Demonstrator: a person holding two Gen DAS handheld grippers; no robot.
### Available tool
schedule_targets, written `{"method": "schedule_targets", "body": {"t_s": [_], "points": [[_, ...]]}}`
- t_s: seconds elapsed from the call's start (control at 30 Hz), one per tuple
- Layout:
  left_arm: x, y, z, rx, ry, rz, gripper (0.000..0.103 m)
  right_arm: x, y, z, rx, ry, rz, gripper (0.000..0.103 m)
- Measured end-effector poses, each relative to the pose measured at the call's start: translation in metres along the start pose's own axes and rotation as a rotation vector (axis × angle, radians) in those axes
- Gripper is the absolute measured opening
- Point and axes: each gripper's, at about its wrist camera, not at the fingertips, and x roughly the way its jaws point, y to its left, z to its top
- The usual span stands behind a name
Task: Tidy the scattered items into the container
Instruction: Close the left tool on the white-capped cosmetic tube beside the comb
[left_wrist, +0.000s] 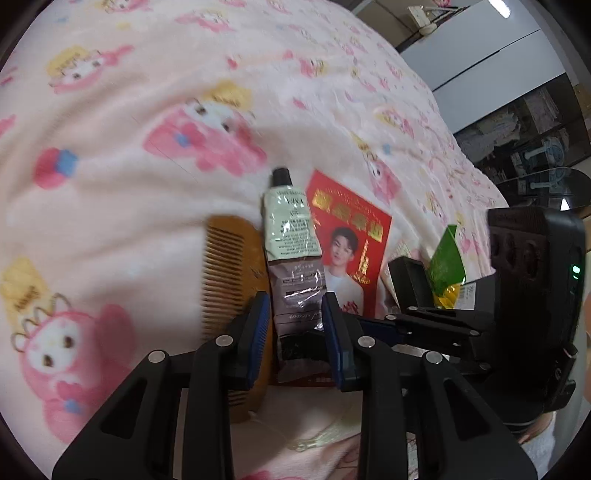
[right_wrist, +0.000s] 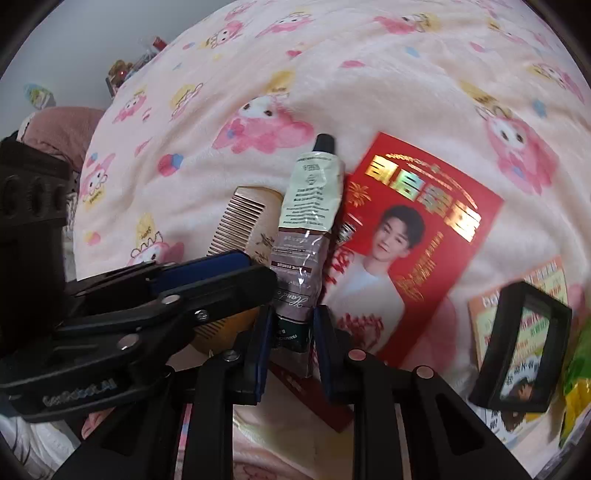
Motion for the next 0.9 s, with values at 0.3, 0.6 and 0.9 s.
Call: {"method": "schedule_targets", "body": {"t_s": [0.3,0.6,0.9], "points": [[0.017,-0.015,0.002,-0.012,0.126,-0.185,0.028,-0.04,-0.019,-0.03,0.034,-0.096,-0.171,0.018],[0.022,-0.017,0.01,-0.016,0.131,-0.171,0.03,-0.072,-0.049,-0.057,0.189,-0.171,-0.029,0.019],[0.037,-0.054,0.007,0.097,0.254,-0.244,0.03,-0.037,-0.041,-0.052,0.249,-0.132,-0.163,0.03]]}}
